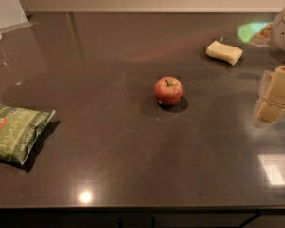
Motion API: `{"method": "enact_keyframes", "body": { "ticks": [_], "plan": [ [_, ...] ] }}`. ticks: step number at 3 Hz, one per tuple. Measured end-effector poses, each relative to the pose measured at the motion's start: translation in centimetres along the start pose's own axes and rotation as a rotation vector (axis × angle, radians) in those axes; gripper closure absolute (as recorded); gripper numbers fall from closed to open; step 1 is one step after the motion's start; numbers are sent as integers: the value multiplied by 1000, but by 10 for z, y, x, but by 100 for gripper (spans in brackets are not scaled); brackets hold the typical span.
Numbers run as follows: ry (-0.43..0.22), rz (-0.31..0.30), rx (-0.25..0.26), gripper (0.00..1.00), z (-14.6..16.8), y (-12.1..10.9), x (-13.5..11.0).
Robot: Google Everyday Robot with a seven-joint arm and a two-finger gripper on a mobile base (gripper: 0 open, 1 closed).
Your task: Pick apple
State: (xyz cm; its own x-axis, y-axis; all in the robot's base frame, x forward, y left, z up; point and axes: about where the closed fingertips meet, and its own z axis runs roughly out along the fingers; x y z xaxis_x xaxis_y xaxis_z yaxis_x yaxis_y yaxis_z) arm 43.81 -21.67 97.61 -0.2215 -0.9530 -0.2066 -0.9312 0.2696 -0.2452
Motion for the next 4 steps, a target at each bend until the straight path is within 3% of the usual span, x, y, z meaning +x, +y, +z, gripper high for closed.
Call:
{"method": "enact_keyframes", "body": {
  "ticks": [2,4],
  "plan": [
    [-40,24,6,0,11,-9,-3],
    [-176,84,13,0,65,-40,-24]
  ]
}}
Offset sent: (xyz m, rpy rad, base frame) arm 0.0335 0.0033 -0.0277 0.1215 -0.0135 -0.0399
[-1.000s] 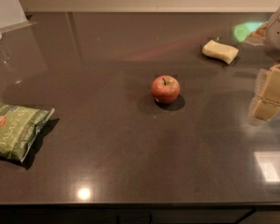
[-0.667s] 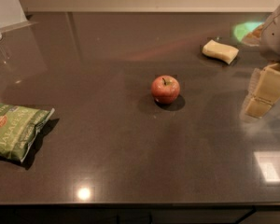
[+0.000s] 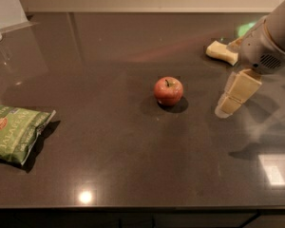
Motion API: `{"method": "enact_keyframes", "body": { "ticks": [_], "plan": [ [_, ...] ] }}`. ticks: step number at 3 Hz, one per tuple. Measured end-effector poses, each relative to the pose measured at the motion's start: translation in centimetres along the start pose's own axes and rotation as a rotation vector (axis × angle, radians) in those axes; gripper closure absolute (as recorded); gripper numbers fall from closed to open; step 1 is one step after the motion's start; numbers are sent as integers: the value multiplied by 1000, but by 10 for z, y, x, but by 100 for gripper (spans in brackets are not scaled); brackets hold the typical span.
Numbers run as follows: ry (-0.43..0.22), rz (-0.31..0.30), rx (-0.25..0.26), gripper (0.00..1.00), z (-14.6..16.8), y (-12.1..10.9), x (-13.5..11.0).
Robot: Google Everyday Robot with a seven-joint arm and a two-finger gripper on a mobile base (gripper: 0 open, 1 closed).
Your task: Pick apple
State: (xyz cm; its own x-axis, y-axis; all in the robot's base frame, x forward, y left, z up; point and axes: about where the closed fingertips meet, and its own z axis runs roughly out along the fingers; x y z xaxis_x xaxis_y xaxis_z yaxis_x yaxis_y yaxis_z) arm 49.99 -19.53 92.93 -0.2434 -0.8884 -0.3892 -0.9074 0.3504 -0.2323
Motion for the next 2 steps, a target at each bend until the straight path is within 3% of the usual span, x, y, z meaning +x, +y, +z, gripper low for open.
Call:
{"method": "enact_keyframes", "body": {
  "ticks": [2],
  "plan": [
    [-100,-14,-49,0,60,-8,-38]
  ]
}}
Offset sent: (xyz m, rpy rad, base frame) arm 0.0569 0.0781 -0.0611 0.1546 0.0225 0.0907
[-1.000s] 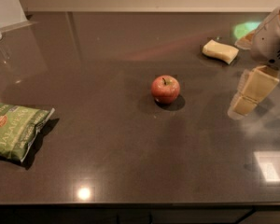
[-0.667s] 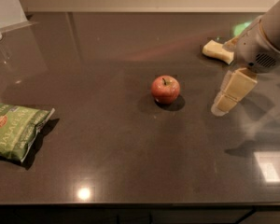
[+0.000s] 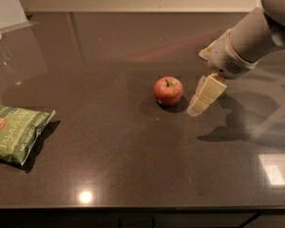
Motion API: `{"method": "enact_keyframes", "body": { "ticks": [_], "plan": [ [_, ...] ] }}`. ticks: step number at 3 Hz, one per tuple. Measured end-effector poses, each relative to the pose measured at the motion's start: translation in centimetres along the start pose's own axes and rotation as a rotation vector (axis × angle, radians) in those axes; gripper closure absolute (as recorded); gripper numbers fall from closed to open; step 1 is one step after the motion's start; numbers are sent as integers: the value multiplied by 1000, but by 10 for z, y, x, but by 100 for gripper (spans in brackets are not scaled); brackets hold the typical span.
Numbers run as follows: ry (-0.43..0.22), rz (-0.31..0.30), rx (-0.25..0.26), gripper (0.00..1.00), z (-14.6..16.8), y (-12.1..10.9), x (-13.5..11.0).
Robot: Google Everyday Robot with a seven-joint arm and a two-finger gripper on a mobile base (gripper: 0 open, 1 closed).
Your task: Pick apple
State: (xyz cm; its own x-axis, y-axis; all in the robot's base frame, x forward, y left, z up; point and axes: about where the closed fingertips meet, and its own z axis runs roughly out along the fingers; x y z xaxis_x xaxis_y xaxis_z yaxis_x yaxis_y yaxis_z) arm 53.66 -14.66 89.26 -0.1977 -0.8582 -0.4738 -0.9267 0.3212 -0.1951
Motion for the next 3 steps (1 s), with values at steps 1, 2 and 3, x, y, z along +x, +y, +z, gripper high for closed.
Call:
{"method": "enact_keyframes", "body": {
  "ticks": [1,2,3],
  "plan": [
    [-24,0,-39,0,27,1,-10],
    [-39,4,-73,0,48,4,-15],
    [-47,6,-99,0,65,6,-18]
  ]
}}
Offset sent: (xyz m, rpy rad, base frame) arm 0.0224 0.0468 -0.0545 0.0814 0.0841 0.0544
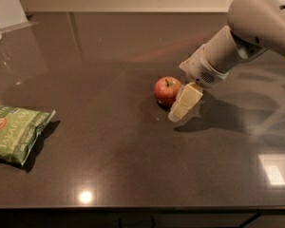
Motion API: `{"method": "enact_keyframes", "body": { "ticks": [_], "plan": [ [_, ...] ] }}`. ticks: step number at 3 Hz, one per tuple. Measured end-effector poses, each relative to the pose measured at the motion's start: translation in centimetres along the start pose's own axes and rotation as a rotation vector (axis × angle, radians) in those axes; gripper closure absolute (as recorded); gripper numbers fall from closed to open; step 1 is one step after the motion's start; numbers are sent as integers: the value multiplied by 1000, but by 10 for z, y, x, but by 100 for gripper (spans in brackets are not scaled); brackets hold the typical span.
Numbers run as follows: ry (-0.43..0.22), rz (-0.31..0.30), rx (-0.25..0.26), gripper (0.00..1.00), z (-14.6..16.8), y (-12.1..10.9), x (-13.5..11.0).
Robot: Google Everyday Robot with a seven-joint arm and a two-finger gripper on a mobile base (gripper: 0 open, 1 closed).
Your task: Pick apple
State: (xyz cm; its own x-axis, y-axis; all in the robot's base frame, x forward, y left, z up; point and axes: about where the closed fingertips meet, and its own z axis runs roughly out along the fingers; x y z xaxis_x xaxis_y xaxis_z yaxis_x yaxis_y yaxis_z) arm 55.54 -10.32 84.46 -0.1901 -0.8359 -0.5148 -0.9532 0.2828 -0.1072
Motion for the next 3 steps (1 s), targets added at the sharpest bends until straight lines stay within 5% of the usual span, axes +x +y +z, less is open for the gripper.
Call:
{"method": "enact_keyframes", "body": {
  "ticks": [1,3],
  "plan": [
    [-6,5,-21,15,13,-1,-2],
    [-44,13,-40,62,15,-4,-16]
  ]
}}
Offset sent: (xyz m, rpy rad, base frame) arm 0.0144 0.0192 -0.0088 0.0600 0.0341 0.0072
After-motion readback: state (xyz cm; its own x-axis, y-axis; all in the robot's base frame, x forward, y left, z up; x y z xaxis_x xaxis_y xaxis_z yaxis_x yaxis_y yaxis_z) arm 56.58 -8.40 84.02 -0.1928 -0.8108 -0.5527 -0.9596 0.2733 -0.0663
